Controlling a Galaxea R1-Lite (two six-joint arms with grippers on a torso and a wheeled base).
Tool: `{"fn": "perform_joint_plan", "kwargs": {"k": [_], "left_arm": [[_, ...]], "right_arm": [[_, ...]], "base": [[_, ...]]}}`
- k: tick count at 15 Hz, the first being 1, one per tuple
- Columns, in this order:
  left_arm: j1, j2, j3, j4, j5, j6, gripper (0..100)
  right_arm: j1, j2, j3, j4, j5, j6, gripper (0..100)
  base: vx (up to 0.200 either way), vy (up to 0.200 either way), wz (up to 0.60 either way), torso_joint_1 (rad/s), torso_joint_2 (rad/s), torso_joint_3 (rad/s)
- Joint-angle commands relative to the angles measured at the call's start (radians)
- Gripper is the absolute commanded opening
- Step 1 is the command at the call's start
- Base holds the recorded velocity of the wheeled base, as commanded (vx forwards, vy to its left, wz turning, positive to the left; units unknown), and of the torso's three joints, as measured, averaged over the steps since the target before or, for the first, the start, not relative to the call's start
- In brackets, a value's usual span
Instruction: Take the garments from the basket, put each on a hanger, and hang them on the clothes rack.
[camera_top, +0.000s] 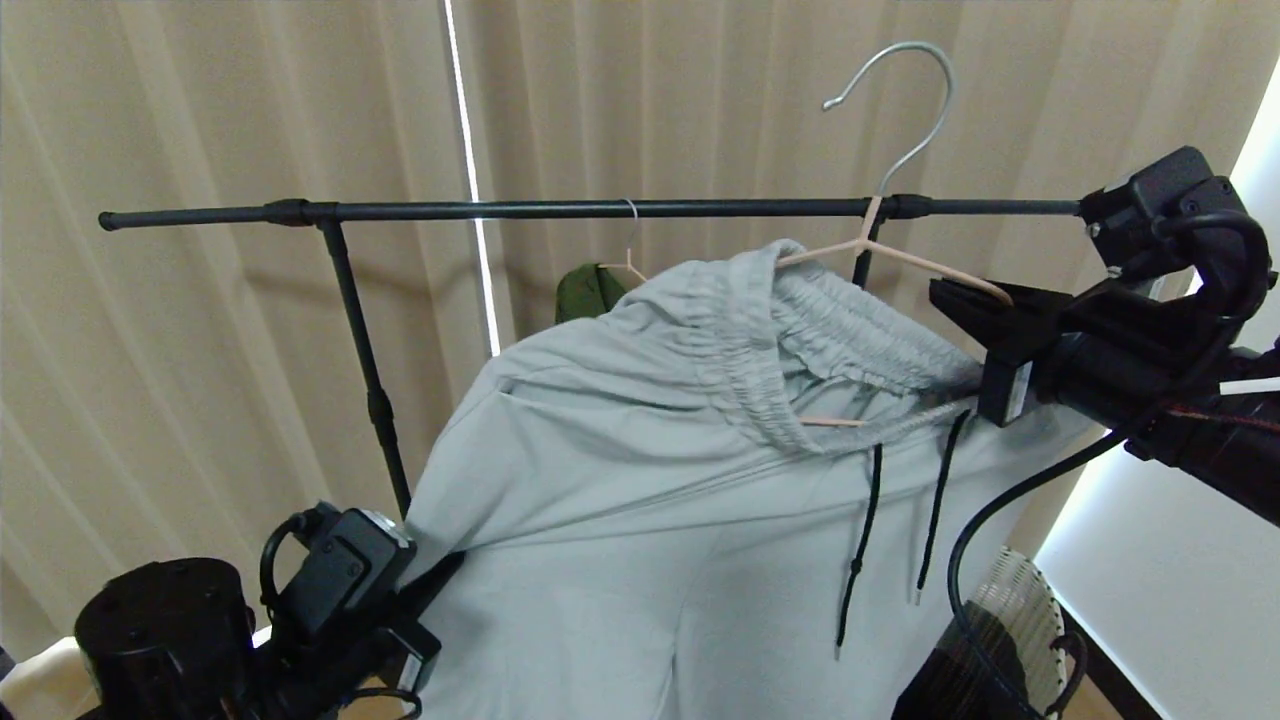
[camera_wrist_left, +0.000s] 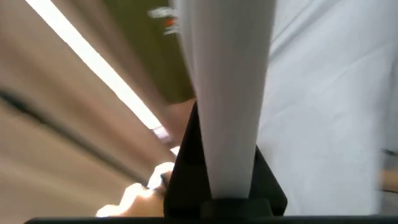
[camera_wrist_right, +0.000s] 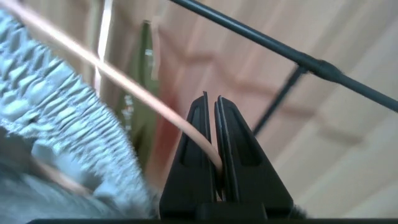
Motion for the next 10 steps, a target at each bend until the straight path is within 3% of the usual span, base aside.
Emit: {"fn": "perform_joint_plan", "kwargs": {"k": [1,6,10], "left_arm": [[0.112,0.003,0.004,-0.022,-0.002,0.050,0],[0.119,0.003,0.004,-0.037,-0.002,0.053,0],[0.101,0.003,0.004,-0.037,-0.026,0.011,0]], "right_arm": [[-0.068,0.002,-0.014,-0.001,0.001,-0.002,0],[-0.103,0.007,-0.031,0.001,0.002,-0.001,0],[-0.102,0.005,-0.032,0.005,0.001,-0.004,0]], "base": [[0.000,0.000,0.00,0.000,0.00,0.000],[0.000,0.000,0.00,0.000,0.00,0.000],[0.000,0.000,0.00,0.000,0.00,0.000]]}}
